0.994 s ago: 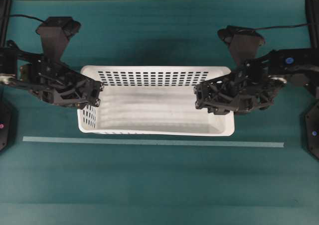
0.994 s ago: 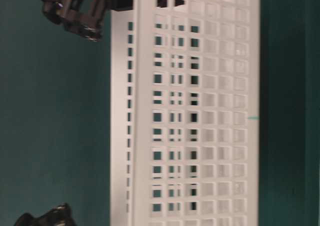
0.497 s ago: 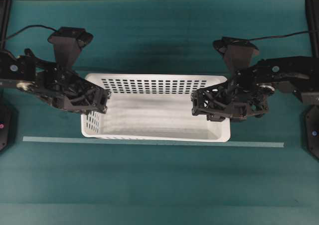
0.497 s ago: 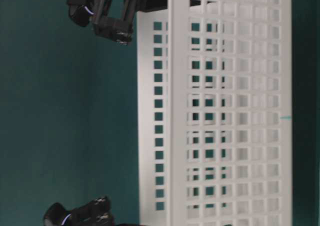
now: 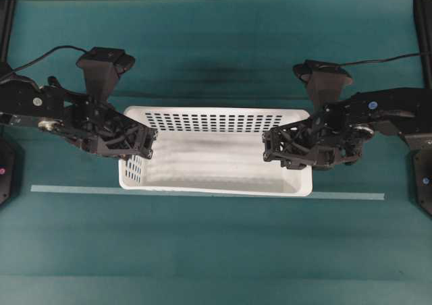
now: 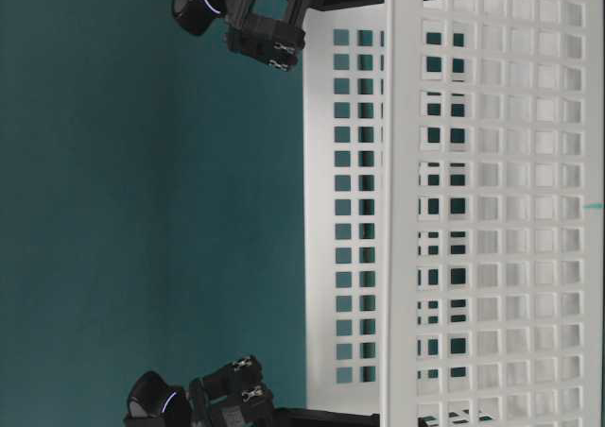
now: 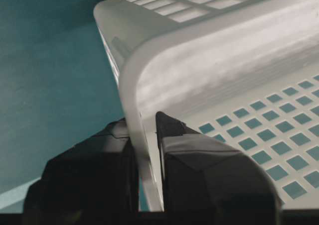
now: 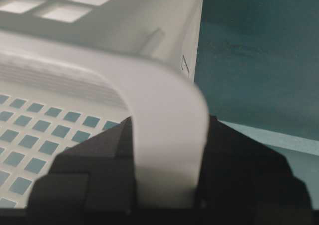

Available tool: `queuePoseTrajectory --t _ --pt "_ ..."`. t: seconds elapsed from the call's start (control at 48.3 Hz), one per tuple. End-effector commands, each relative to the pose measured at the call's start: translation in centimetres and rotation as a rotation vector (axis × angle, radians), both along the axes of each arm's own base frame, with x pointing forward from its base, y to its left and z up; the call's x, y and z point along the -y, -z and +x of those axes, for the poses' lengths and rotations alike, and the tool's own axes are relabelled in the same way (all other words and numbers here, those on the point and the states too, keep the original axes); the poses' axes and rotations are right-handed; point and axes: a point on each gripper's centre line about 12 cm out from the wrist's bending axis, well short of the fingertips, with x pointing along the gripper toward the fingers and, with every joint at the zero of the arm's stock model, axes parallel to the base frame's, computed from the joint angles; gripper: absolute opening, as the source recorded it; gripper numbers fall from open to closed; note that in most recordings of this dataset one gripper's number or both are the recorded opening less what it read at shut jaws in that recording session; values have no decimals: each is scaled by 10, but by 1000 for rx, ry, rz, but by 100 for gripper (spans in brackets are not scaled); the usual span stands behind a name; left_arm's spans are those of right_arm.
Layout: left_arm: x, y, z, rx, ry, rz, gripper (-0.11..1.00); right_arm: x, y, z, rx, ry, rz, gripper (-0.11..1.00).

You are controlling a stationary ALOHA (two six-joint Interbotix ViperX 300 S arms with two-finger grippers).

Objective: Lift the white basket with both hands.
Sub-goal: 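Open both grippers and release the basket rims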

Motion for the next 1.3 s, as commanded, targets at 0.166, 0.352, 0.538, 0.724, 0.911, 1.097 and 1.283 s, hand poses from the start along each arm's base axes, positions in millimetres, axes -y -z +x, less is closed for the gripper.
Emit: queuePoseTrajectory --t 0.166,0.352,0.538,0.724,0.911,1.097,1.283 --pt "-4 6 0 -16 7 12 5 1 14 3 -33 -10 -2 20" --pt "-5 7 5 28 12 18 5 4 15 3 -33 -6 -7 20" --pt "-5 7 8 62 13 22 5 10 16 2 -38 -33 -20 20" --pt "-4 8 8 61 54 39 4 11 18 -2 -40 -75 -36 20" --pt "-3 8 9 61 122 71 4 11 19 -2 -32 -97 -42 20" --pt "-3 8 9 62 113 66 21 11 19 -3 -12 -94 -45 20" --pt "-2 8 9 61 118 68 68 12 19 -4 33 -89 -61 45"
